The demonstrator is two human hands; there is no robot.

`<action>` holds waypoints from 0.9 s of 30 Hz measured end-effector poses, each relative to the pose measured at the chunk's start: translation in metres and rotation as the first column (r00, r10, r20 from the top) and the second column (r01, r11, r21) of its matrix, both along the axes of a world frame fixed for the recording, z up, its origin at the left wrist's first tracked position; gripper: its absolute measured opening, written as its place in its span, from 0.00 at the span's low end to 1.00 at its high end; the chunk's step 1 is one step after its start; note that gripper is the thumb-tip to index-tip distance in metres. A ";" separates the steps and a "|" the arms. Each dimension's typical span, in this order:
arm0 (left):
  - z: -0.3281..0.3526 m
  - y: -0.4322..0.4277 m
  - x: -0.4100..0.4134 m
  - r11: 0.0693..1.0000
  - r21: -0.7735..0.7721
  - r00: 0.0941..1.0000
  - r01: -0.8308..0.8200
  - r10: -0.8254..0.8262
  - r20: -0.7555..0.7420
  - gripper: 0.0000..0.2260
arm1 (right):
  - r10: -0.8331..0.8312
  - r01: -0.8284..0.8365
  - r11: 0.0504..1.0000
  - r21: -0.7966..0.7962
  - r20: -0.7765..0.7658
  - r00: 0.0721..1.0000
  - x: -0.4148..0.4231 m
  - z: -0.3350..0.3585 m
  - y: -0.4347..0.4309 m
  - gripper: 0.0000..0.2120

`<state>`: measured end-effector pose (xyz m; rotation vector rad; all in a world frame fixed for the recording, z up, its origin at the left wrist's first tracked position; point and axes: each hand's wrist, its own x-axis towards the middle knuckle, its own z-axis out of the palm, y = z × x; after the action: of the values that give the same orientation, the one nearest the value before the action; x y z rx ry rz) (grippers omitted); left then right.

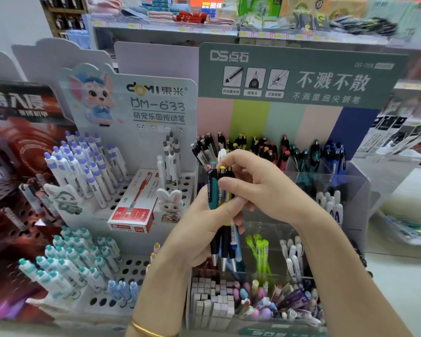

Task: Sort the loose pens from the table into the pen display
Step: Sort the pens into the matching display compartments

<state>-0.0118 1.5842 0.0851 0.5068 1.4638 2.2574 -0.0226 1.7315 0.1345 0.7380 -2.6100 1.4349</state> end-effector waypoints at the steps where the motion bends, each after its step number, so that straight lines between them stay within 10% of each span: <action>1: -0.001 0.000 0.000 0.999 0.040 1.000 0.016 -0.017 0.016 0.16 | 0.013 -0.013 0.999 -0.034 0.018 1.000 -0.001 -0.001 0.001 0.04; 16: 0.002 0.012 -0.009 0.978 0.057 0.973 -0.203 0.195 0.123 0.13 | 0.055 -0.019 0.922 -0.388 0.083 0.995 -0.004 -0.011 0.015 0.04; 20: -0.002 0.007 -0.019 0.947 0.070 0.943 -0.315 0.304 0.133 0.05 | -0.187 0.147 0.885 -0.442 -0.047 0.981 -0.006 0.002 0.032 0.06; 27: -0.001 0.007 -0.022 0.955 0.123 0.963 -0.268 0.260 0.075 0.13 | -0.498 0.418 0.862 -0.287 -0.632 0.593 -0.019 0.013 0.032 0.06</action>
<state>-0.0336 1.5912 0.0842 0.2940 1.4319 2.5676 -0.0419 1.7639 0.1472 0.4064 -1.9032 0.8872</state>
